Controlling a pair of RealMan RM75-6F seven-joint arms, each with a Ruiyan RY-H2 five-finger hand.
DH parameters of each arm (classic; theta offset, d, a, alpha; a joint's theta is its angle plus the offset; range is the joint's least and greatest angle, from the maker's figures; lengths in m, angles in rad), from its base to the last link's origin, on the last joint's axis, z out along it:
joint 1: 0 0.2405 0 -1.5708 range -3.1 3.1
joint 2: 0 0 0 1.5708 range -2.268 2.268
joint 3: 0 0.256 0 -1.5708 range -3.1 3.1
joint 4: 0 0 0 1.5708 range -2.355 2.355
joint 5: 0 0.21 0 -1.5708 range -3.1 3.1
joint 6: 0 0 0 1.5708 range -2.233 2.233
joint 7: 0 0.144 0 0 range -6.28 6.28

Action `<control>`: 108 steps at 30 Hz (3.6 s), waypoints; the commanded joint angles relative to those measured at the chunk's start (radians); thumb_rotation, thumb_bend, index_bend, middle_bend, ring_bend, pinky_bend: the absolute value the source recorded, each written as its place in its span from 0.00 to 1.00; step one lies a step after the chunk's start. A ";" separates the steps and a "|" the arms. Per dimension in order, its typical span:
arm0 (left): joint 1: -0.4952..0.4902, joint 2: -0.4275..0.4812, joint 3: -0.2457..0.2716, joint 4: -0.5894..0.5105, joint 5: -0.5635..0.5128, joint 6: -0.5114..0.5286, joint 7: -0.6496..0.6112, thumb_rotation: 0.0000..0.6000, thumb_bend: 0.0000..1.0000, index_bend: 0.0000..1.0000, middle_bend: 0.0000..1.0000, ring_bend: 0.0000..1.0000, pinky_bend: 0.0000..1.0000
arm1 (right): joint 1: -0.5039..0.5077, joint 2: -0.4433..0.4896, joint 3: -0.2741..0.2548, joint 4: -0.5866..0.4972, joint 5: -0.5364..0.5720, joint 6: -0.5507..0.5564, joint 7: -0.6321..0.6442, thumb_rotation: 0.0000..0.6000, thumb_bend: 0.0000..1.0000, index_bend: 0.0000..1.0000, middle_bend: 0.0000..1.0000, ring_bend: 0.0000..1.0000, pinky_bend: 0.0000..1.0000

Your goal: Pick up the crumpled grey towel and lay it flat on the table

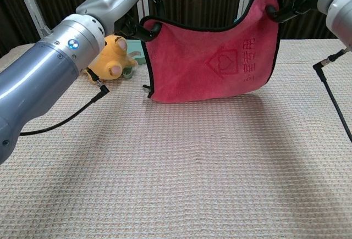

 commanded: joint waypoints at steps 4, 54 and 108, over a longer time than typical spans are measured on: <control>0.072 0.007 0.085 -0.092 0.041 0.060 0.005 1.00 0.51 0.58 0.11 0.00 0.02 | -0.069 0.002 -0.116 -0.088 -0.109 0.056 -0.005 1.00 0.51 0.63 0.29 0.10 0.12; 0.297 0.032 0.292 -0.226 0.246 0.097 0.038 1.00 0.50 0.57 0.11 0.00 0.02 | -0.316 -0.009 -0.306 -0.137 -0.321 0.036 -0.004 1.00 0.51 0.64 0.29 0.10 0.12; 0.440 0.328 0.390 -0.398 0.354 0.080 -0.060 1.00 0.19 0.12 0.05 0.00 0.02 | -0.429 0.075 -0.423 -0.324 -0.299 -0.020 -0.411 1.00 0.25 0.00 0.00 0.00 0.00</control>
